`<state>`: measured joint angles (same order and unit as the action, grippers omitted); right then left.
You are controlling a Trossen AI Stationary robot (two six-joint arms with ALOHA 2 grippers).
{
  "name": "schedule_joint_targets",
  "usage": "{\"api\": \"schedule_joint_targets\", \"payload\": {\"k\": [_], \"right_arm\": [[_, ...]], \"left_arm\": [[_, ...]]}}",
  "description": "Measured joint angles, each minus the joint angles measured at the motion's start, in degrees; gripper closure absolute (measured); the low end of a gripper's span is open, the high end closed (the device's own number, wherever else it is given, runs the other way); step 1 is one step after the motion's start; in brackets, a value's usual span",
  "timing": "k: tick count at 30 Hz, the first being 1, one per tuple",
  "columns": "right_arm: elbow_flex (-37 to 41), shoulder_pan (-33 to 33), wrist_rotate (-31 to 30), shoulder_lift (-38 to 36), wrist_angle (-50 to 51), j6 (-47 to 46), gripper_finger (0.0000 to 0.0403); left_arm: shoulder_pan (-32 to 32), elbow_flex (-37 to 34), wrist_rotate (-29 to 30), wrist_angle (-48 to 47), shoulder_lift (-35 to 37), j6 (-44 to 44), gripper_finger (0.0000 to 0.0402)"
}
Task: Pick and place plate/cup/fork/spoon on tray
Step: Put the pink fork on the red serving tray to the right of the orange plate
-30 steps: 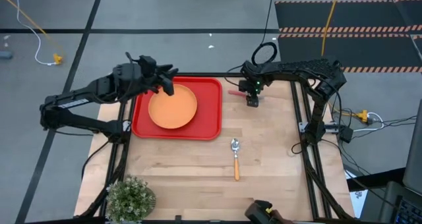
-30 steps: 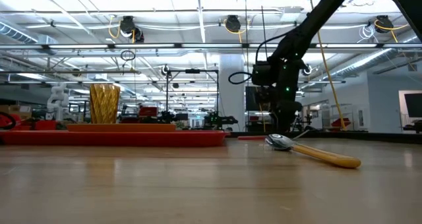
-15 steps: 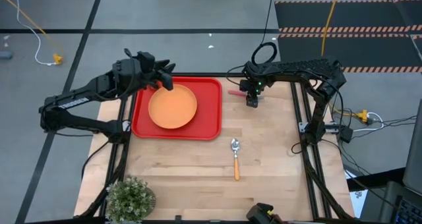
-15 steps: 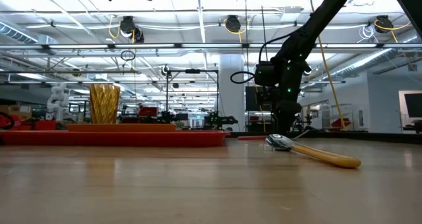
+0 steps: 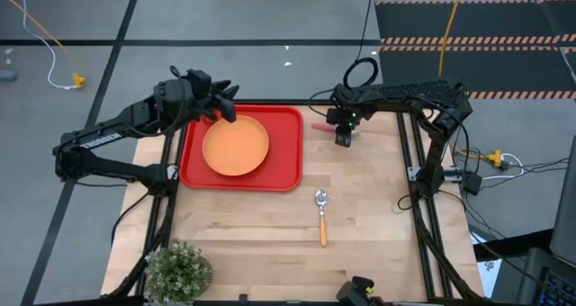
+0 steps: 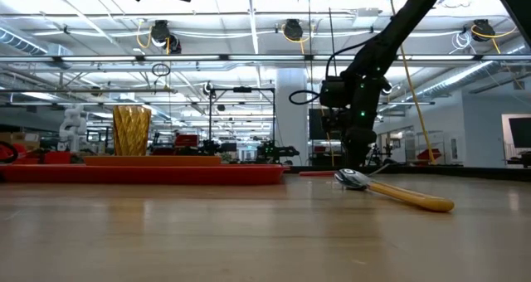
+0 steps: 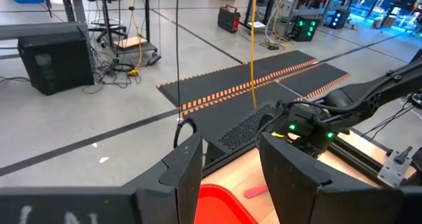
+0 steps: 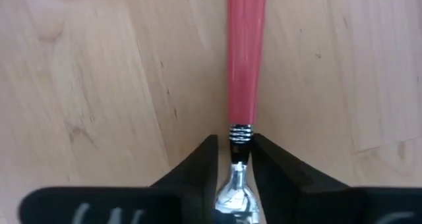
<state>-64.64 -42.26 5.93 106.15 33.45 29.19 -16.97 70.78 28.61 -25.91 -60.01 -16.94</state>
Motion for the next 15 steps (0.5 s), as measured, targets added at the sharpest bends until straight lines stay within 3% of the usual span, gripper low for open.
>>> {"api": "schedule_joint_targets", "payload": {"k": [7,15], "right_arm": [[0.38,0.13,-2.16,-3.06,0.81,0.11,0.0391],[0.28,0.85,-3.12,-5.44,0.43,-0.17,0.0391]], "left_arm": [[0.00,0.00,-0.05,0.00,0.00,-0.36,0.0250],[0.00,0.00,-0.93,-0.04,0.00,-5.39,0.0250]]}}
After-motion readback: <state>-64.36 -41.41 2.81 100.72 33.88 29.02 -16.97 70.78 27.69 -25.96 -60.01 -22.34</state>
